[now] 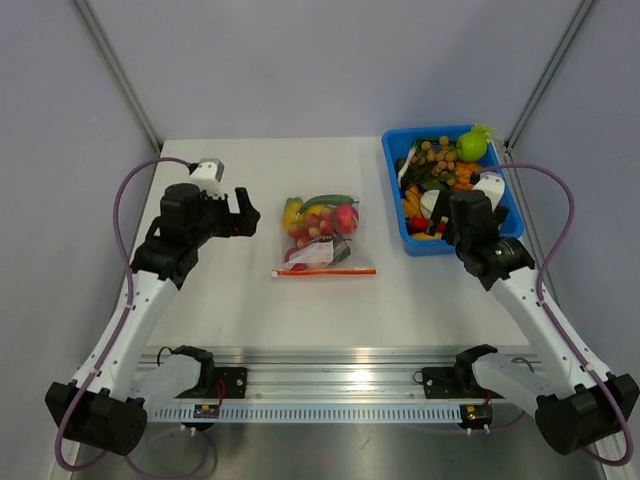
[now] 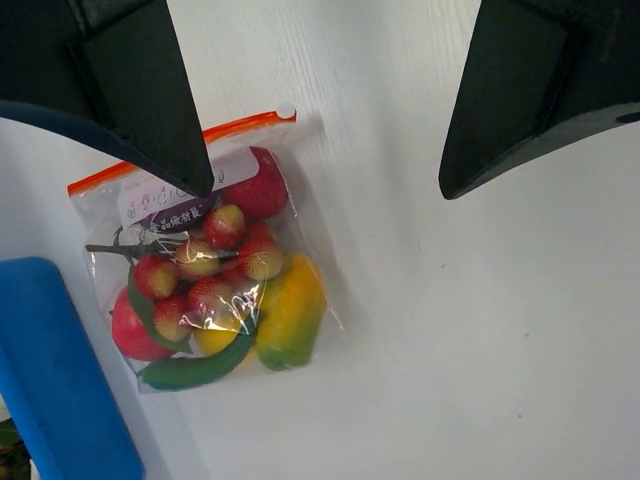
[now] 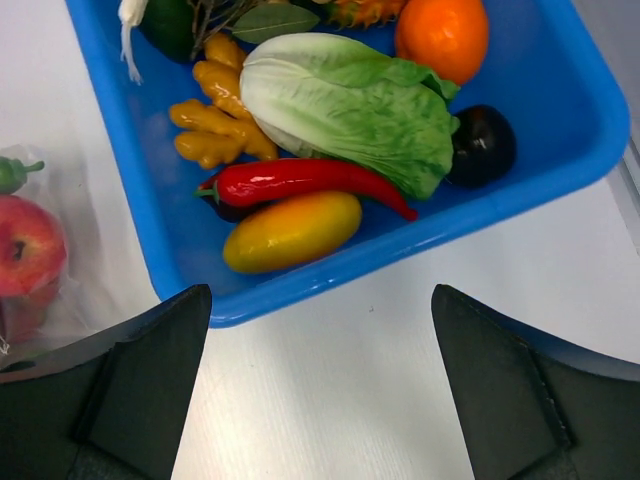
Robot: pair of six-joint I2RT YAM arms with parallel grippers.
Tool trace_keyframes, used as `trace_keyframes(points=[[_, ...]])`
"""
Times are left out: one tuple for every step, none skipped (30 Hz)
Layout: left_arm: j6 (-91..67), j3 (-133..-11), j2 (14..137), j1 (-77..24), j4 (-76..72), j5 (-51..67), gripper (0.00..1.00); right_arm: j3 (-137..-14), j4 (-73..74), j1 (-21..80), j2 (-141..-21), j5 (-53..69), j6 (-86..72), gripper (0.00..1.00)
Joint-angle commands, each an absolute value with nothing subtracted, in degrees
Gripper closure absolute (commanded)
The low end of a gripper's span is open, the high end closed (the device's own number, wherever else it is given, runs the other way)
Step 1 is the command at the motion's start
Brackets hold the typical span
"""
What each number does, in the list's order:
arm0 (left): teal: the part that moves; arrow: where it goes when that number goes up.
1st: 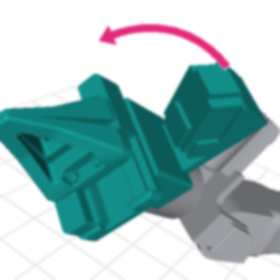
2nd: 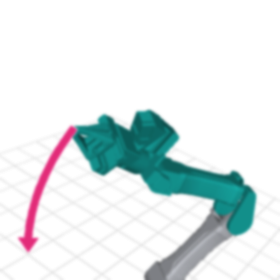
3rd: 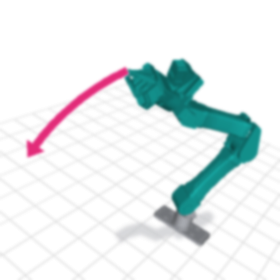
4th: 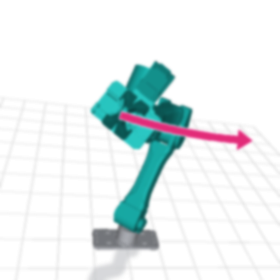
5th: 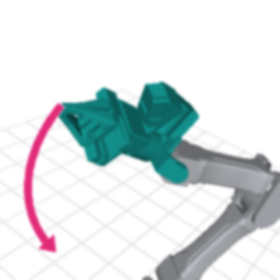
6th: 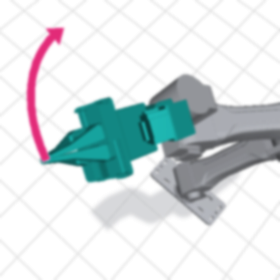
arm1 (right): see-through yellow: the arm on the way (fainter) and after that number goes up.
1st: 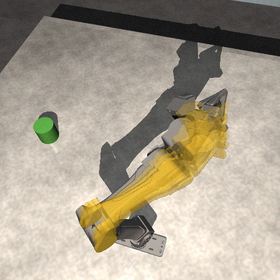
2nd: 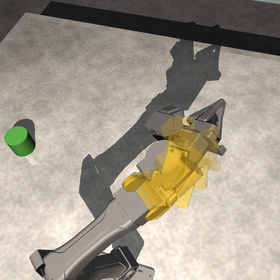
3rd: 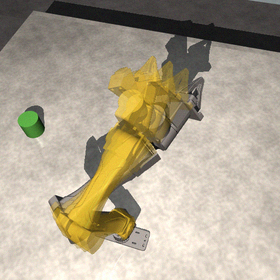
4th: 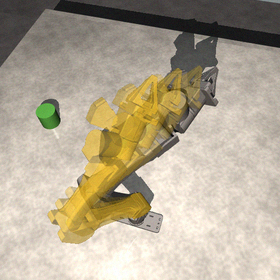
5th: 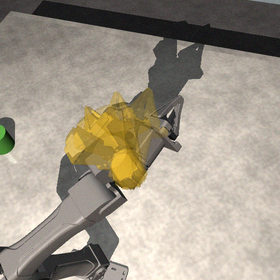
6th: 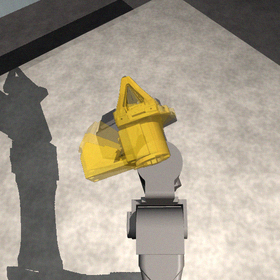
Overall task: Place the food in the zip-top bag and seal the zipper
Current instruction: Reset both arms
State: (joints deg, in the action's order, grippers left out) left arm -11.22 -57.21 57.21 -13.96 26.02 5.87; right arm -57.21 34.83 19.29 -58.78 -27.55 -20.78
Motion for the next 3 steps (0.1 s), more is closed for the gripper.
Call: trace_keyframes(points=[[-13.7,-56.5,54.3,-14.2,22.4,0.9,0.01,-56.4,36.6,19.4,-56.0,-32.6,-24.5,0.0],[-13.6,-56.4,54.1,-14.2,22.4,0.6,0.01,-56.3,36.8,19.5,-55.6,-32.9,-24.8,0.01],[-13.9,-56.4,54.0,-14.2,22.4,0.2,0.01,-56.2,36.9,19.4,-54.8,-32.7,-24.6,0.0]])
